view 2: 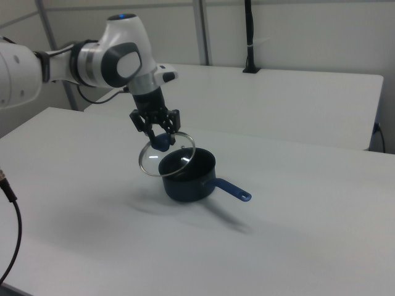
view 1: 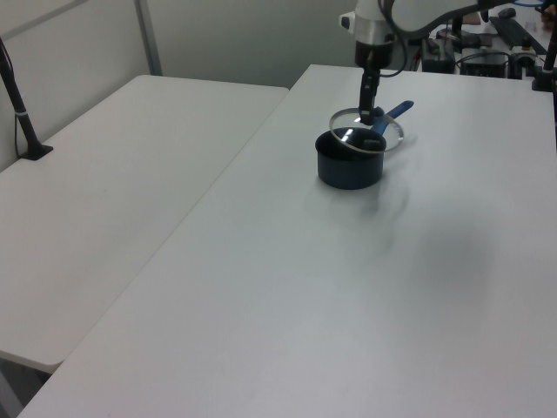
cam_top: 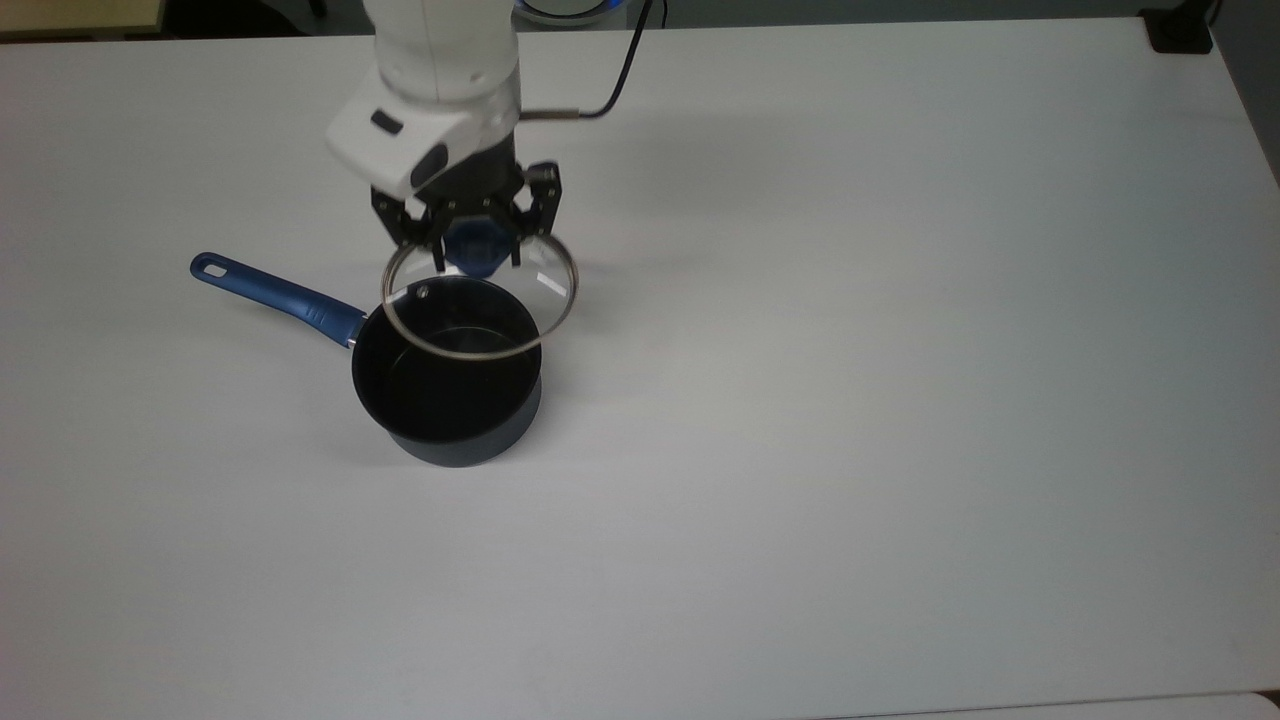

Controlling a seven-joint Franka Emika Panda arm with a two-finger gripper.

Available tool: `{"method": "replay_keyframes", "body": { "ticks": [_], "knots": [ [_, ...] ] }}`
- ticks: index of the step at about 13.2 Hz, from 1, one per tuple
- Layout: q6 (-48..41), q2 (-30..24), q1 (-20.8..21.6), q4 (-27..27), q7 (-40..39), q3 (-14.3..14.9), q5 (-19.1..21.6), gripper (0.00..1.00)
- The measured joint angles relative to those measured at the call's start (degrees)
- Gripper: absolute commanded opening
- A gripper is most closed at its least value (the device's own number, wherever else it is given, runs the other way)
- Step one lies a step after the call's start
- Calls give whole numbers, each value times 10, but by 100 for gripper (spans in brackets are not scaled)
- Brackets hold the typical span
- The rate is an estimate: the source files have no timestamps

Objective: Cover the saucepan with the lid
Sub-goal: 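Lift the glass lid and carry it over the navy saucepan, then lower the lid onto the saucepan rim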

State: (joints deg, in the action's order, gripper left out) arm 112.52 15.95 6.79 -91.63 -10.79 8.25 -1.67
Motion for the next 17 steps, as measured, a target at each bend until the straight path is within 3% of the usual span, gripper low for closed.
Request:
{"method": "replay_keyframes", "body": {
  "ticks": [5,17],
  "knots": [
    [42,46,-6,26,0,0,0,32],
    [53,78,-8,55,0,0,0,32]
  ]
}}
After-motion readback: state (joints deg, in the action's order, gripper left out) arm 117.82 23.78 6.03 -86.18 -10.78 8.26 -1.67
